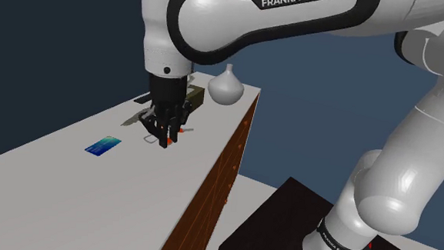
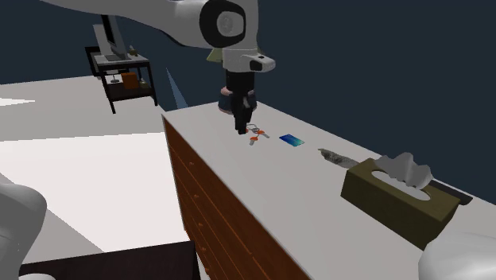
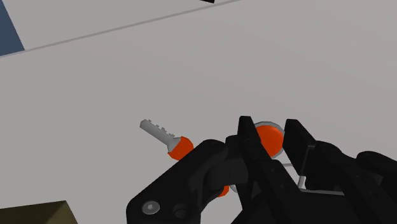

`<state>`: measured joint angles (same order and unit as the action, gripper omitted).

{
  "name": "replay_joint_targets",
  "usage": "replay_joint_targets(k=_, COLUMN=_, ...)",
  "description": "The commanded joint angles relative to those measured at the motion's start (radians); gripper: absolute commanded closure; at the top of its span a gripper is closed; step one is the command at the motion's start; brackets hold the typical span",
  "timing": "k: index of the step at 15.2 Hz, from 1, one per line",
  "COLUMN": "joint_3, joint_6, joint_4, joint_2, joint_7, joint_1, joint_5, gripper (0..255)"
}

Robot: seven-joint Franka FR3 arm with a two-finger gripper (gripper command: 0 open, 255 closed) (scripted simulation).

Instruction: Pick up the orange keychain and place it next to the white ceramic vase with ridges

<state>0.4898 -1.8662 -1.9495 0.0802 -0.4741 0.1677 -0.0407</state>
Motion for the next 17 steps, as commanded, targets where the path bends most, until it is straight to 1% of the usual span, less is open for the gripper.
replay_joint_targets(k=1, joint_3=-0.001, joint_6=0.03, joint_4=0.026, joint_2=0.004, joint_7=0.001, joint_1=-0.001, joint_5=-0.002, gripper=255)
replay_joint_targets(k=17, joint_3=-0.003, joint_6=0.247, joint_4=0.254, joint_2=-0.008, joint_7=-0.005, joint_1=-0.003, joint_5=0.006, gripper=255)
